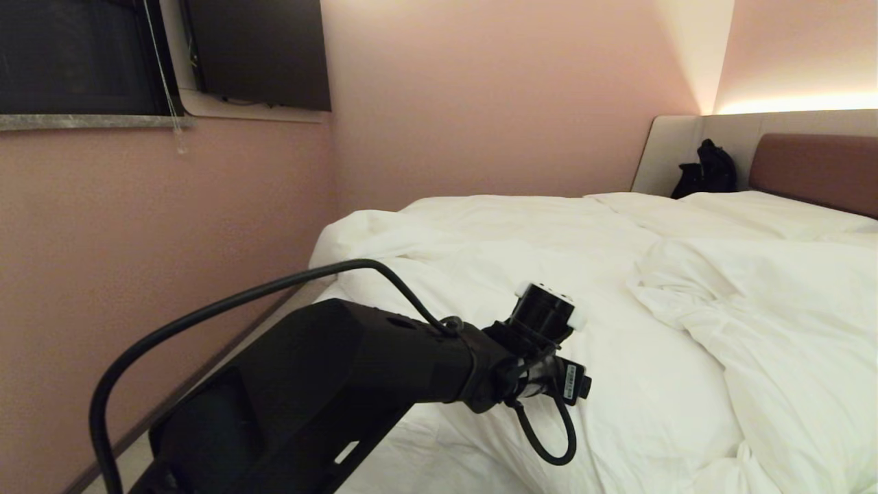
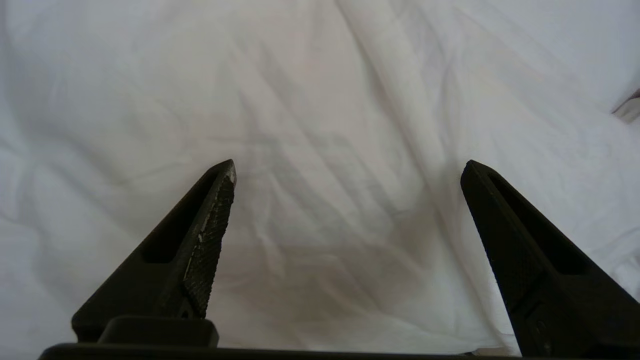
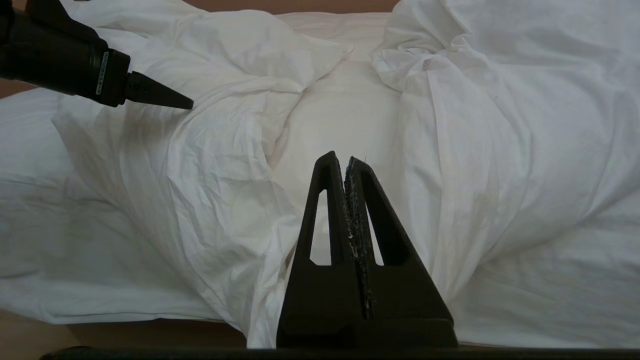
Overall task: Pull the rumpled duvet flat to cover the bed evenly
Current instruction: Flatten the corners of the folded blanket
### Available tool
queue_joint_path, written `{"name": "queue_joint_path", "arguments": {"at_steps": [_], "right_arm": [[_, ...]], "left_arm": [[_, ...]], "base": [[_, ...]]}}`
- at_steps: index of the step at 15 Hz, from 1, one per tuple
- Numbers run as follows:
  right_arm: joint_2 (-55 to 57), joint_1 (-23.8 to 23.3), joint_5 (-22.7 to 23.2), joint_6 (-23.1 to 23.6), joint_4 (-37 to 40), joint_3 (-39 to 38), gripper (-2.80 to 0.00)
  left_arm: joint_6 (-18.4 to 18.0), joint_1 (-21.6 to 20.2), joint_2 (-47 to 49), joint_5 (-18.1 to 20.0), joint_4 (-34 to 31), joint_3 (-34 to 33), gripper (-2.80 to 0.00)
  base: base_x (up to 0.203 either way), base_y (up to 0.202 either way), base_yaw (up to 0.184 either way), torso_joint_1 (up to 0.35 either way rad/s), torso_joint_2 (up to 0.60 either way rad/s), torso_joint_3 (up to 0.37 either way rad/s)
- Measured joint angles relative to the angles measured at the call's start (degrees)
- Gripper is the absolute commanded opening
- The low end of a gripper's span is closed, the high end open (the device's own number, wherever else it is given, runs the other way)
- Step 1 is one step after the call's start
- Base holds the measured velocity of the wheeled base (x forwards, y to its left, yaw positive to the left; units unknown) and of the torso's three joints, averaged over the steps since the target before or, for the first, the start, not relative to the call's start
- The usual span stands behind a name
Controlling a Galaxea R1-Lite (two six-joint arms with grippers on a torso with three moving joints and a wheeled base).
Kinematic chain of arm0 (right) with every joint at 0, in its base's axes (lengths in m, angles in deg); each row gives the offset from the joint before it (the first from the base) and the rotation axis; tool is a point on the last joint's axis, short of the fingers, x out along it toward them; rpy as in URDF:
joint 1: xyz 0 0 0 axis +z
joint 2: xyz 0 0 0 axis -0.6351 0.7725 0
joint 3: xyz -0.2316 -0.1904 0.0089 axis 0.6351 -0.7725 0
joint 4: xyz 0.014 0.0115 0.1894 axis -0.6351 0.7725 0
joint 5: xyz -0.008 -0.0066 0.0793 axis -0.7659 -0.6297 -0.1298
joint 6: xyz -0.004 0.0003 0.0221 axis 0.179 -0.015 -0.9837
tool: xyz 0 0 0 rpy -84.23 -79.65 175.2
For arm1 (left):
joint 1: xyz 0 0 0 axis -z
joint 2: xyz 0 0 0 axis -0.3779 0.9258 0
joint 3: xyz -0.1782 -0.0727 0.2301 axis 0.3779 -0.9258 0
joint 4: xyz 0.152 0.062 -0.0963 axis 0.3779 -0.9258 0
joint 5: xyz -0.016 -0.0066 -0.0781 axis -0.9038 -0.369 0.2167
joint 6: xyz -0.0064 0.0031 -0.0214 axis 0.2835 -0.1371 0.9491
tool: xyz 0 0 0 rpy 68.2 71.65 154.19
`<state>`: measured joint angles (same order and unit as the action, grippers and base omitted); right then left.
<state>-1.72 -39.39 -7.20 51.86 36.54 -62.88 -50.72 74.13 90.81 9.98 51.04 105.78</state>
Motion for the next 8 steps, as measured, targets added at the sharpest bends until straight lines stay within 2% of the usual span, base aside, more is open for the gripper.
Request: {"name": "queue_joint_path", "arguments": {"at_steps": [5,8], "right_arm": [[0.0,0.04,0.0,-0.02,0.0,0.0,-2.8],[0.0,0.04,0.02,0.03,-0.02,0.0,-2.8]], "left_arm": [[-0.51,1.13,5.36,-6.12,-5.76,7.37,0.0],[-1.46,1.23,8.62,-6.36,-5.93,8.73,0.0]], "base": [[0.0,0.0,0.0,0.0,0.0,0.0],[0.0,0.0,0.0,0.0,0.0,0.0]]}}
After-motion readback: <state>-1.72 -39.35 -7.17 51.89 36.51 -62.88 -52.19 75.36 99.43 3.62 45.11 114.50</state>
